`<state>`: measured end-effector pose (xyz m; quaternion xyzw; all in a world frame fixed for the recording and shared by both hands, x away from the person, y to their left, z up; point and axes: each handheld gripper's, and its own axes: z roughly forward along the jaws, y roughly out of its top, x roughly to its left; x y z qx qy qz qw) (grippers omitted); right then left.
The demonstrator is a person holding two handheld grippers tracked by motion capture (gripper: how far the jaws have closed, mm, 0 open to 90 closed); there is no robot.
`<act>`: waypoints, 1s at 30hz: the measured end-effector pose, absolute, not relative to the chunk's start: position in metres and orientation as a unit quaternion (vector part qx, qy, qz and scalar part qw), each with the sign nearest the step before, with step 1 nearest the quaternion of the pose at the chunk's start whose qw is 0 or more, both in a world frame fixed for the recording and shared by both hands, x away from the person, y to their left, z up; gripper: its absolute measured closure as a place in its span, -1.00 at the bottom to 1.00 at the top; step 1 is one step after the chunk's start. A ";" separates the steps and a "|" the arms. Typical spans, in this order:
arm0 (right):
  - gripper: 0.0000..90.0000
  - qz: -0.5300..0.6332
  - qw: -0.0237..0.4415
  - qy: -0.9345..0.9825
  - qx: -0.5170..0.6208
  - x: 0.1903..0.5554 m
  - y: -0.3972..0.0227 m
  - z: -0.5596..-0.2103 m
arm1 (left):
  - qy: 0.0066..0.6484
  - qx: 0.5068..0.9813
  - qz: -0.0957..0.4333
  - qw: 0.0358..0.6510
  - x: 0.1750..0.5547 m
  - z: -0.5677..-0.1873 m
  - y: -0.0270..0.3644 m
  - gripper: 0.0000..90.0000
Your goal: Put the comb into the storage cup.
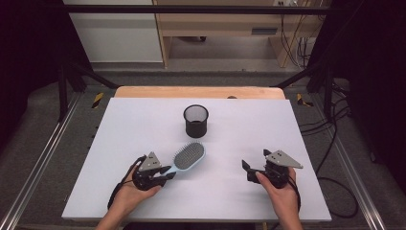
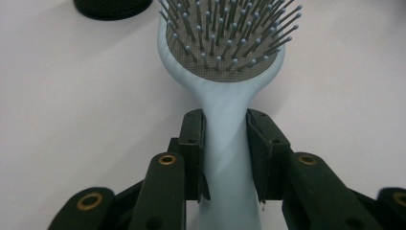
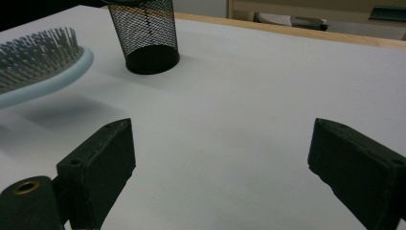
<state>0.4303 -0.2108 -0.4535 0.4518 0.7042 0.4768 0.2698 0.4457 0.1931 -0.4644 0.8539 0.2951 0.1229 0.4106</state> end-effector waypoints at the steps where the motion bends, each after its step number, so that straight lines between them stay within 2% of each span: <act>1: -0.81 0.479 0.267 0.704 0.451 0.430 -0.210 -0.453 | 0.298 0.851 0.123 0.413 0.446 -0.465 0.195 0.54; 16: -0.82 0.508 0.235 0.707 0.433 0.425 -0.186 -0.448 | 0.299 0.822 0.148 0.461 0.446 -0.454 0.202 0.54; 30: -0.89 0.578 0.135 0.699 0.400 0.438 -0.117 -0.424 | 0.300 0.771 0.198 0.527 0.438 -0.436 0.210 0.54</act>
